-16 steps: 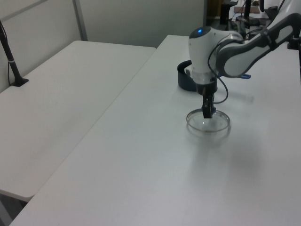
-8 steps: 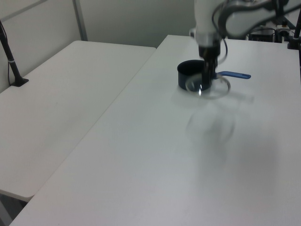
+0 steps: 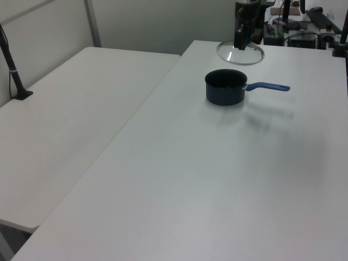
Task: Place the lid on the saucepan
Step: 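Carry the glass lid over the navy saucepan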
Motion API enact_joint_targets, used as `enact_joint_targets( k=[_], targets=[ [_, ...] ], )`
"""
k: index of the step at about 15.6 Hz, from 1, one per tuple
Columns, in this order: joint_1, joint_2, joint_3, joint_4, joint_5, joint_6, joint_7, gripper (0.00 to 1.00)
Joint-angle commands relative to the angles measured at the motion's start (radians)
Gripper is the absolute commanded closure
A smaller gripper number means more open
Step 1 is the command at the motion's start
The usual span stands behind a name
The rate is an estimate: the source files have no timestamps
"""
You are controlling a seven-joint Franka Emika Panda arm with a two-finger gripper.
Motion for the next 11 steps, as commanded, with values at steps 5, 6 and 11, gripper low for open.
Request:
enact_joint_targets(
  k=[5, 6, 11],
  targets=[
    [0.02, 0.236, -0.091, 0.179, 0.011, 0.039, 0.031, 0.63],
    [0.02, 0.248, -0.091, 0.179, 0.011, 0.051, 0.037, 0.63],
    [0.023, 0.3, -0.091, 0.173, 0.013, 0.123, 0.117, 0.63]
  ],
)
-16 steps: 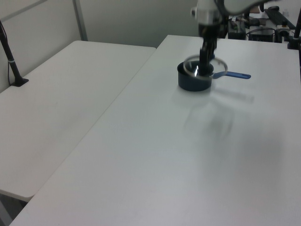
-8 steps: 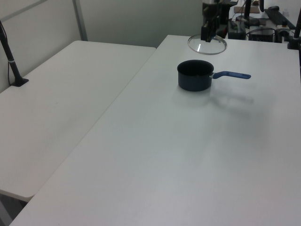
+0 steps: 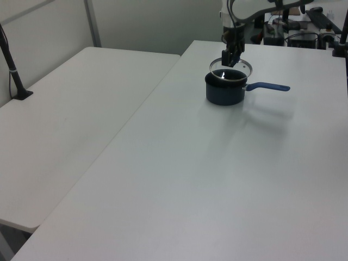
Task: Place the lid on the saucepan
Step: 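Lower the lid onto the saucepan rim and open the gripper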
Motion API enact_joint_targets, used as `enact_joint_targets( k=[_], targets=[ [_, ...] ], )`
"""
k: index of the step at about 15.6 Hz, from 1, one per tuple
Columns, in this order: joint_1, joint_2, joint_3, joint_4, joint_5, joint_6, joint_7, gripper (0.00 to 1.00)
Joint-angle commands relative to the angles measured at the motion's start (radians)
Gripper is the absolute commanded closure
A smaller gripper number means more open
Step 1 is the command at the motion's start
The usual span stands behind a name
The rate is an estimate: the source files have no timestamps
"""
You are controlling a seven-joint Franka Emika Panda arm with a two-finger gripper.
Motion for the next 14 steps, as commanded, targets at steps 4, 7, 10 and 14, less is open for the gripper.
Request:
enact_joint_targets(
  k=[4, 7, 10, 14],
  targets=[
    [0.023, 0.04, -0.021, 0.014, 0.008, 0.038, 0.058, 0.63],
    [0.023, 0.04, -0.021, 0.014, 0.008, 0.038, 0.058, 0.29],
    [0.023, 0.038, -0.021, 0.009, -0.001, 0.038, 0.052, 0.0],
    [0.023, 0.026, -0.021, 0.011, -0.001, 0.032, 0.06, 0.0]
  ],
)
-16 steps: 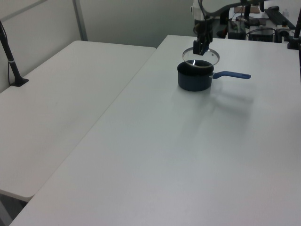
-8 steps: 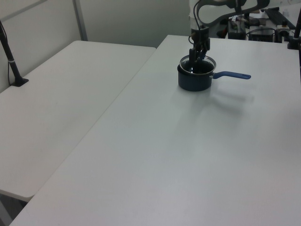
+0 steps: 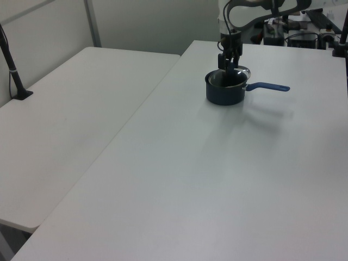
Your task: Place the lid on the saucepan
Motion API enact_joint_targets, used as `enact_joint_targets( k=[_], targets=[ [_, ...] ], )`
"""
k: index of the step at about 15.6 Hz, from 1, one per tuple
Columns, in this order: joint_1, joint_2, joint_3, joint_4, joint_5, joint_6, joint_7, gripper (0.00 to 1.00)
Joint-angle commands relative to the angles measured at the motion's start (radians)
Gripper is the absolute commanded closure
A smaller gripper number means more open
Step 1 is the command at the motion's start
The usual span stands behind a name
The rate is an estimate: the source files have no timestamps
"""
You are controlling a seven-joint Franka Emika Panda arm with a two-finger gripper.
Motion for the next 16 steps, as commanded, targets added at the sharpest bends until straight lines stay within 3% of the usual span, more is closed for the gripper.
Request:
enact_joint_targets(
  k=[1, 5, 9, 12, 16],
  targets=[
    [0.019, -0.03, -0.02, 0.001, 0.002, -0.003, 0.019, 0.0],
    [0.013, -0.155, -0.016, -0.008, 0.018, -0.046, 0.102, 0.0],
    [0.016, -0.315, -0.011, -0.041, 0.025, -0.196, 0.125, 0.0],
    [0.027, -0.43, -0.014, -0.095, 0.074, -0.317, 0.127, 0.0],
    [0.106, -0.508, -0.027, -0.126, 0.074, -0.429, 0.205, 0.0]
  ],
)
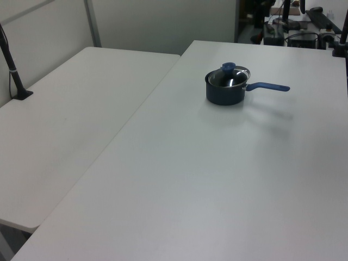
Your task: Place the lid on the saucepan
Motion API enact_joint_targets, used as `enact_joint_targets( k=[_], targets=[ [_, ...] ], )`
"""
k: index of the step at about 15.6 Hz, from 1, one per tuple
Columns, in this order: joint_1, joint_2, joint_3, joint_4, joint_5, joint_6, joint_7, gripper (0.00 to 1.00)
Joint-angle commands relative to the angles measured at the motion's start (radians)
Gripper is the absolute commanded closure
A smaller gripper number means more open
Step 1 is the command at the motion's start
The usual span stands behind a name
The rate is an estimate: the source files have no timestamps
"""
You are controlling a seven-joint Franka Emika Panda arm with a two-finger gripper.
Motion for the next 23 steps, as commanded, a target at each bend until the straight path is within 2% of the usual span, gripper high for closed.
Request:
enact_joint_targets(
  k=[1, 4, 7, 11, 12, 14, 15, 23],
  targets=[
    [0.118, -0.1, -0.063, -0.111, 0.013, -0.036, 0.101, 0.0],
    [0.299, -0.169, -0.204, -0.203, 0.013, -0.012, 0.09, 0.0],
    [0.37, -0.198, -0.264, -0.234, 0.006, 0.062, -0.006, 0.0],
    [0.337, -0.174, -0.255, -0.226, -0.003, 0.1, -0.232, 0.0],
    [0.297, -0.163, -0.237, -0.224, 0.002, 0.11, -0.238, 0.0],
    [0.207, -0.154, -0.139, -0.212, -0.001, 0.119, -0.241, 0.0],
    [0.19, -0.152, -0.12, -0.211, -0.003, 0.121, -0.238, 0.0],
    [0.192, -0.154, -0.12, -0.209, 0.0, 0.121, -0.249, 0.0]
  ],
)
